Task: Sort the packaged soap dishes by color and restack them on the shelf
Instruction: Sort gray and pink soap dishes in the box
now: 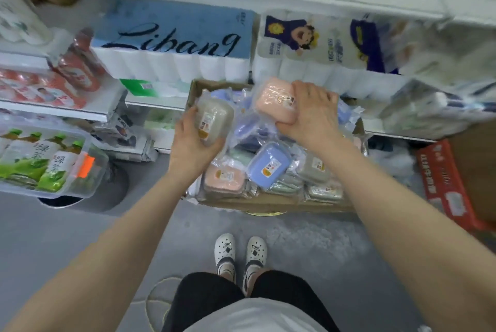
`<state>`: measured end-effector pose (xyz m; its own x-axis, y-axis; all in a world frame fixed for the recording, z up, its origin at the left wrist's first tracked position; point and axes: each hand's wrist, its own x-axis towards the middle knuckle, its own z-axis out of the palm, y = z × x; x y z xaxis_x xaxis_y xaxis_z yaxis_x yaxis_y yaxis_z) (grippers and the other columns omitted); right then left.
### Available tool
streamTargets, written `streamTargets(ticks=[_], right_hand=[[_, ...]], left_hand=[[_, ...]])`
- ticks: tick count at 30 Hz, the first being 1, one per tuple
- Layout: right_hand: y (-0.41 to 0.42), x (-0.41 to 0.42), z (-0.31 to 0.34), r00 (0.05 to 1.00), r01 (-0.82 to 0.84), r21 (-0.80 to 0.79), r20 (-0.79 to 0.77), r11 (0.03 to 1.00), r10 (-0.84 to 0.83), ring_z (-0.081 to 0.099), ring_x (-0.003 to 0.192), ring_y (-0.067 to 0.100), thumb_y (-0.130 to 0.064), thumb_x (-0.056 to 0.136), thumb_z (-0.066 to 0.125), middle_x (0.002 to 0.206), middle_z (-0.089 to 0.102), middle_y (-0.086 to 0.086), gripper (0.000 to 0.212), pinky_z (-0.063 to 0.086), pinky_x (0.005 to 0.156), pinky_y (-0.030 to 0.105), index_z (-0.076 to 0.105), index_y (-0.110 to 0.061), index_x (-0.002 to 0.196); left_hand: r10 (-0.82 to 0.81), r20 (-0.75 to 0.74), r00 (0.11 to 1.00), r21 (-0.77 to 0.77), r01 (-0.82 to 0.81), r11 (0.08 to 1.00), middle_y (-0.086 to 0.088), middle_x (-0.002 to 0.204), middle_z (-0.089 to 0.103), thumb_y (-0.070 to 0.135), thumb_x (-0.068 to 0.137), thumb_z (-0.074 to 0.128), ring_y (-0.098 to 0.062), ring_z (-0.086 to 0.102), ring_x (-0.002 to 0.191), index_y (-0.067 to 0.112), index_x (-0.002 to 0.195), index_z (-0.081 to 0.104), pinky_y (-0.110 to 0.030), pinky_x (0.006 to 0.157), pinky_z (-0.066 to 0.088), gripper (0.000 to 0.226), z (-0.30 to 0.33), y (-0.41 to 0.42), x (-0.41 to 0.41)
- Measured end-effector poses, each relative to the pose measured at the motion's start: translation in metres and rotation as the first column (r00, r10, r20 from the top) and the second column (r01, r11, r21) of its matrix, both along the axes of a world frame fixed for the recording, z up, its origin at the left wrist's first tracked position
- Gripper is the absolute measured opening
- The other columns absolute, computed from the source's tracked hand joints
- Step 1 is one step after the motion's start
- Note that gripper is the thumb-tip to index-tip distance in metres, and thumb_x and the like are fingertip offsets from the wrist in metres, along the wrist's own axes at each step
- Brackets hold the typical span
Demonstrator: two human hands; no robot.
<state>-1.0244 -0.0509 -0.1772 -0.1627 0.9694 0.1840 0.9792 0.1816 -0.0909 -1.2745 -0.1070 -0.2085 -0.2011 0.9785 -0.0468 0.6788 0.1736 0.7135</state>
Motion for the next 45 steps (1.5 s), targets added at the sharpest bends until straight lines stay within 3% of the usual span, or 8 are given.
streamTargets(ticks=[4,9,18,26,34,45], right_hand=[[-0.035,0.062,0.01,0.956,0.269,-0.013,-0.118,0.963,-0.269,0.051,0.113,0.027,-0.055,0.065,0.069,0.118,0.056,0.003,0.077,0.031,0.094,0.042,0.045,-0.017,0.128],[-0.088,0.139,0.018,0.849,0.475,-0.016,-0.255,0.88,-0.463,0.054,0.111,0.033,-0.05,0.066,0.076,0.12,0.056,0.011,0.08,0.041,0.092,0.042,0.046,-0.012,0.129],[-0.194,0.317,0.018,0.638,0.747,0.011,-0.293,0.664,-0.712,0.052,0.107,0.036,-0.052,0.065,0.072,0.117,0.056,0.012,0.082,0.042,0.09,0.043,0.044,-0.012,0.131],[-0.266,0.508,0.042,0.494,0.855,0.01,-0.322,0.519,-0.808,0.052,0.107,0.035,-0.053,0.067,0.071,0.119,0.052,0.01,0.081,0.046,0.09,0.046,0.041,-0.017,0.133],[-0.294,0.666,0.045,0.447,0.878,-0.029,-0.309,0.478,-0.839,0.051,0.107,0.036,-0.055,0.068,0.069,0.121,0.05,0.012,0.087,0.046,0.091,0.05,0.035,-0.016,0.138],[-0.219,0.855,0.02,0.495,0.836,-0.1,-0.288,0.54,-0.82,0.052,0.109,0.035,-0.053,0.07,0.073,0.124,0.05,0.015,0.088,0.048,0.092,0.049,0.035,-0.013,0.139]], left_hand=[[-0.256,-0.084,0.963,0.076,0.262,0.962,-0.011,0.143,0.038,0.043,0.079,0.073,-0.026,0.037,0.131,0.018,0.148,0.028,-0.042,0.108,0.036,0.086,0.017,0.028,0.04],[-0.489,-0.17,0.856,0.092,0.508,0.857,-0.012,0.142,0.036,0.033,0.076,0.076,-0.029,0.037,0.13,0.02,0.149,0.027,-0.037,0.103,0.034,0.088,0.033,0.05,0.116],[-0.765,-0.289,0.575,0.082,0.811,0.579,-0.011,0.138,0.039,0.037,0.073,0.077,-0.03,0.045,0.122,0.023,0.149,0.027,-0.038,0.098,0.041,0.092,0.05,0.04,0.331],[-0.843,-0.34,0.417,0.106,0.907,0.406,-0.012,0.141,0.039,0.043,0.075,0.074,-0.03,0.042,0.126,0.024,0.151,0.026,-0.038,0.101,0.038,0.092,0.061,0.008,0.557],[-0.885,-0.351,0.306,0.082,0.952,0.296,-0.009,0.137,0.043,0.048,0.074,0.073,-0.027,0.044,0.123,0.025,0.149,0.027,-0.037,0.096,0.041,0.092,0.053,-0.015,0.726],[-0.896,-0.316,0.312,-0.014,0.943,0.334,-0.006,0.14,0.039,0.053,0.076,0.07,-0.026,0.045,0.122,0.029,0.15,0.02,-0.04,0.099,0.043,0.092,0.009,0.043,0.907]])
